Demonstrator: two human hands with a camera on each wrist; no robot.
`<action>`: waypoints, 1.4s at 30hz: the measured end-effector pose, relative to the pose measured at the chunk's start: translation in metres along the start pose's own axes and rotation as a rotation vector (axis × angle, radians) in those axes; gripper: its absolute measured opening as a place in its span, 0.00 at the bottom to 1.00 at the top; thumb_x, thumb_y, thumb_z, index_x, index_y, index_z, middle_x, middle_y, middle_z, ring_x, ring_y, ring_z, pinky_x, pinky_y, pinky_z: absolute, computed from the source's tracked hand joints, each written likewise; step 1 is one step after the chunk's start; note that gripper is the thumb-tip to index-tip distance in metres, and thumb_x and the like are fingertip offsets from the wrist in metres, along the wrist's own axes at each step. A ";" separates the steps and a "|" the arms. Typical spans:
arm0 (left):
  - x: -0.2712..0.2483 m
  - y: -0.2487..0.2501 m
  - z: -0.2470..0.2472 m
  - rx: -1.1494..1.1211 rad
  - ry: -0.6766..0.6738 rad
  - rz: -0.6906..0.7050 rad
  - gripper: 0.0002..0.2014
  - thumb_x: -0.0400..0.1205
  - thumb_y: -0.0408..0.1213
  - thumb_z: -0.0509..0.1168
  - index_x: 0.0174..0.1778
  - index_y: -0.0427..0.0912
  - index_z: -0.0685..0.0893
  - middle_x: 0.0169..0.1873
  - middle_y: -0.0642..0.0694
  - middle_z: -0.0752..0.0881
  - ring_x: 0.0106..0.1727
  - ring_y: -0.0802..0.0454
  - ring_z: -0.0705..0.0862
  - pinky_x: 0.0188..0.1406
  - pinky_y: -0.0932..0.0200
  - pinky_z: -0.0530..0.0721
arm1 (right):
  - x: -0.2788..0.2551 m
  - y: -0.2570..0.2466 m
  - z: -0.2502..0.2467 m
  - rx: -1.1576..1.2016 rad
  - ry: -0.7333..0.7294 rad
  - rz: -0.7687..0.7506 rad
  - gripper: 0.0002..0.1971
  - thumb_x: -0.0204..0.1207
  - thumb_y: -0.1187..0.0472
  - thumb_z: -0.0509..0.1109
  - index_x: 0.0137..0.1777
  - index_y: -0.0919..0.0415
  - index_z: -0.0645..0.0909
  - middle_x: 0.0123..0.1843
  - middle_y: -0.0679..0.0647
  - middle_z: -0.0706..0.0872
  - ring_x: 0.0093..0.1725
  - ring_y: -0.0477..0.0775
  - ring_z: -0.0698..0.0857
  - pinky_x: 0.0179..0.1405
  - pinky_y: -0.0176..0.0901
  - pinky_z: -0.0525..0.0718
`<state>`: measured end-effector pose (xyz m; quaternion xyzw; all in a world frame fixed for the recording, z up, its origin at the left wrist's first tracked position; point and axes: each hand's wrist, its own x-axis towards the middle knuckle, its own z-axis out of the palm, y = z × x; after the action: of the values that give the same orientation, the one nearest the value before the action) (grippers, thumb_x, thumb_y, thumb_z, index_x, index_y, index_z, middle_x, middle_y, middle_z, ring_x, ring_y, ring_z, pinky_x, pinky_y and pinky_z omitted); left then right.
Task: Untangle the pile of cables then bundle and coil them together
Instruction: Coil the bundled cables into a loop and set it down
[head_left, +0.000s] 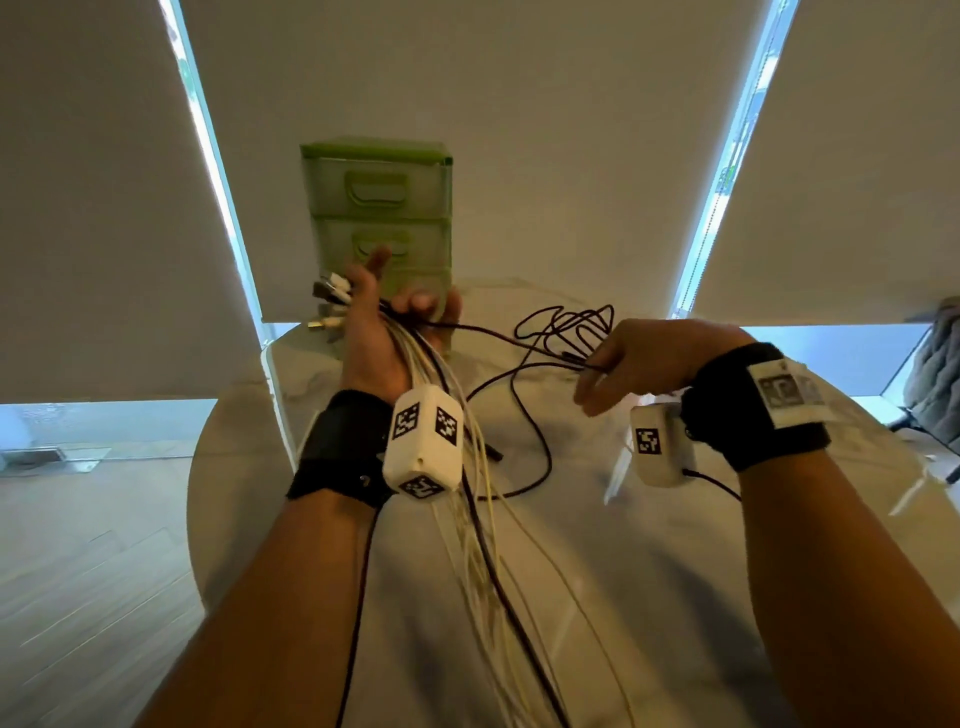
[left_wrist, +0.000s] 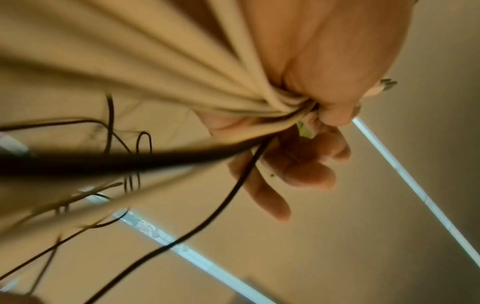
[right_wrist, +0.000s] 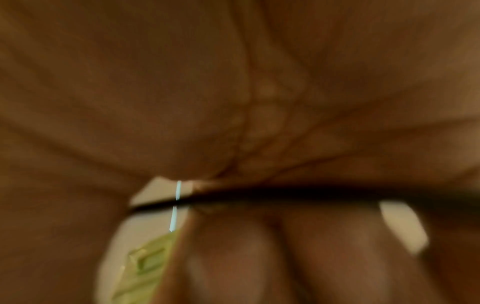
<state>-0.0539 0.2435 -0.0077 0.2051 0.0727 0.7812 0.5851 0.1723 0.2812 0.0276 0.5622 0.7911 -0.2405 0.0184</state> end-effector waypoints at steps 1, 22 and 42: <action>0.003 0.005 -0.004 -0.039 0.013 0.040 0.16 0.87 0.53 0.54 0.46 0.49 0.82 0.18 0.53 0.71 0.21 0.58 0.75 0.37 0.56 0.87 | 0.005 0.010 -0.003 -0.030 0.063 0.062 0.06 0.67 0.52 0.79 0.44 0.46 0.90 0.47 0.46 0.88 0.55 0.52 0.82 0.66 0.51 0.76; -0.008 -0.035 -0.013 0.700 -0.276 -0.423 0.20 0.85 0.42 0.56 0.30 0.47 0.85 0.22 0.50 0.71 0.15 0.62 0.60 0.10 0.72 0.56 | -0.037 -0.042 -0.012 0.607 0.191 -0.672 0.11 0.82 0.60 0.63 0.62 0.54 0.79 0.44 0.53 0.88 0.43 0.52 0.88 0.43 0.42 0.87; 0.011 -0.003 -0.017 0.317 -0.388 -0.342 0.19 0.83 0.45 0.53 0.37 0.47 0.88 0.28 0.50 0.76 0.14 0.63 0.65 0.09 0.72 0.65 | 0.030 0.032 0.008 -0.020 0.619 0.199 0.15 0.79 0.64 0.65 0.63 0.54 0.84 0.65 0.56 0.83 0.61 0.59 0.82 0.62 0.50 0.82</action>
<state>-0.0613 0.2573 -0.0216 0.4240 0.1142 0.5965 0.6718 0.1877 0.3121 -0.0001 0.6830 0.7027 -0.0472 -0.1939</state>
